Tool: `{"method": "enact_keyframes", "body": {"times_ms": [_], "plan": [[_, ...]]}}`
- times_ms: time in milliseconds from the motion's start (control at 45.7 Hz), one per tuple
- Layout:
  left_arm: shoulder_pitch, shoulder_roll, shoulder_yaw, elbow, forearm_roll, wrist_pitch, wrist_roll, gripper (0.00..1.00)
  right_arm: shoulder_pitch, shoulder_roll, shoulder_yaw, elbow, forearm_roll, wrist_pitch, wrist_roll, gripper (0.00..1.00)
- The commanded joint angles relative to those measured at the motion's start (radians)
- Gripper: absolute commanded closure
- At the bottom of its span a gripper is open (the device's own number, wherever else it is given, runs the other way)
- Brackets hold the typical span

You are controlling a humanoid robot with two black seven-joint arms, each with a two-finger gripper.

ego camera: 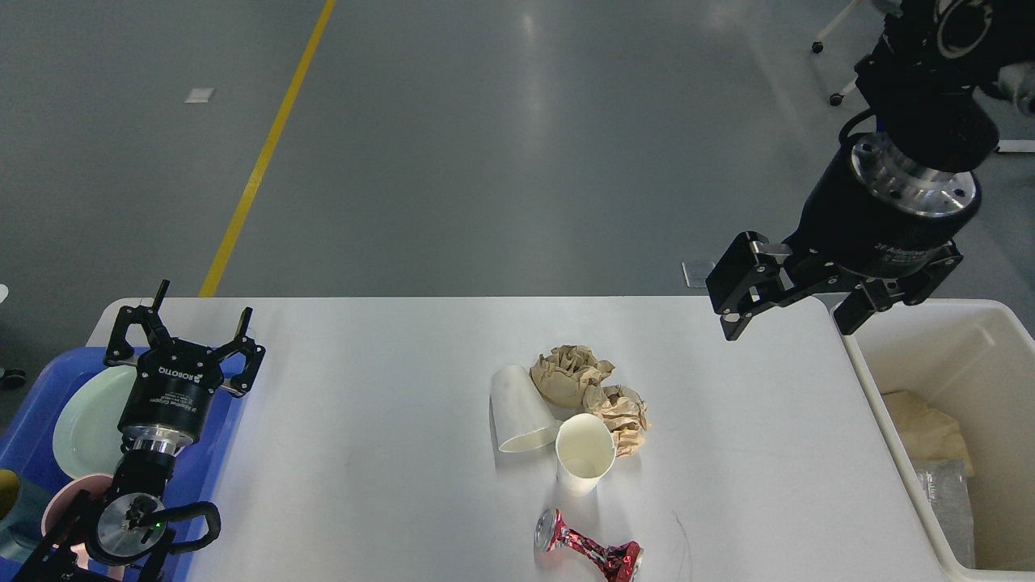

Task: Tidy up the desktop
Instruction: 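Raise the right gripper and move it toward the crumpled brown paper, then lower the right gripper and grasp the crumpled brown paper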

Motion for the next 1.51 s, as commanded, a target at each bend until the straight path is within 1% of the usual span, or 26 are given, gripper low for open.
{"method": "enact_keyframes", "body": {"times_ms": [0, 350, 569, 635, 810, 897, 985, 1072, 1225, 1357, 1488], "plan": [[0.0, 0.0, 0.0, 0.0, 0.0, 0.001, 0.0, 0.04, 0.0, 0.0, -0.002, 0.0, 0.002, 0.0, 0.0, 0.0], [0.0, 0.002, 0.0, 0.0, 0.0, 0.0, 0.0, 0.04, -0.015, 0.006, 0.005, -0.012, 0.025, -0.002, 0.002, 0.0], [0.0, 0.0, 0.0, 0.0, 0.0, 0.0, 0.0, 0.04, -0.112, 0.024, 0.055, -0.095, 0.029, -0.006, 0.002, 0.0], [0.0, 0.0, 0.0, 0.0, 0.0, 0.0, 0.0, 0.04, -0.147, 0.029, 0.069, -0.118, 0.029, -0.028, 0.002, 0.0], [0.0, 0.0, 0.0, 0.0, 0.0, 0.0, 0.0, 0.04, -0.317, 0.065, 0.1, -0.181, 0.014, -0.169, 0.002, 0.0], [-0.002, 0.0, 0.0, 0.0, 0.0, 0.0, 0.0, 0.04, -0.414, 0.107, 0.101, -0.244, 0.014, -0.216, 0.002, 0.0], [0.0, 0.0, 0.0, 0.0, 0.0, 0.001, 0.0, 0.04, -0.518, 0.13, 0.101, -0.319, 0.012, -0.241, 0.002, 0.0], [0.0, 0.0, 0.0, 0.0, 0.0, 0.0, 0.0, 0.04, -0.632, 0.15, 0.101, -0.415, 0.011, -0.253, 0.002, 0.0], [-0.002, 0.0, 0.0, 0.0, 0.0, 0.001, 0.0, 0.04, -0.84, 0.228, 0.117, -0.608, 0.011, -0.282, 0.003, 0.0], [-0.002, 0.0, 0.0, 0.0, 0.0, 0.001, 0.0, 0.04, -1.043, 0.292, 0.13, -0.803, 0.011, -0.312, 0.008, 0.0], [0.0, 0.0, 0.0, 0.0, 0.0, 0.0, 0.0, 0.04, -1.15, 0.317, 0.149, -0.903, 0.009, -0.313, 0.014, 0.0]]}}
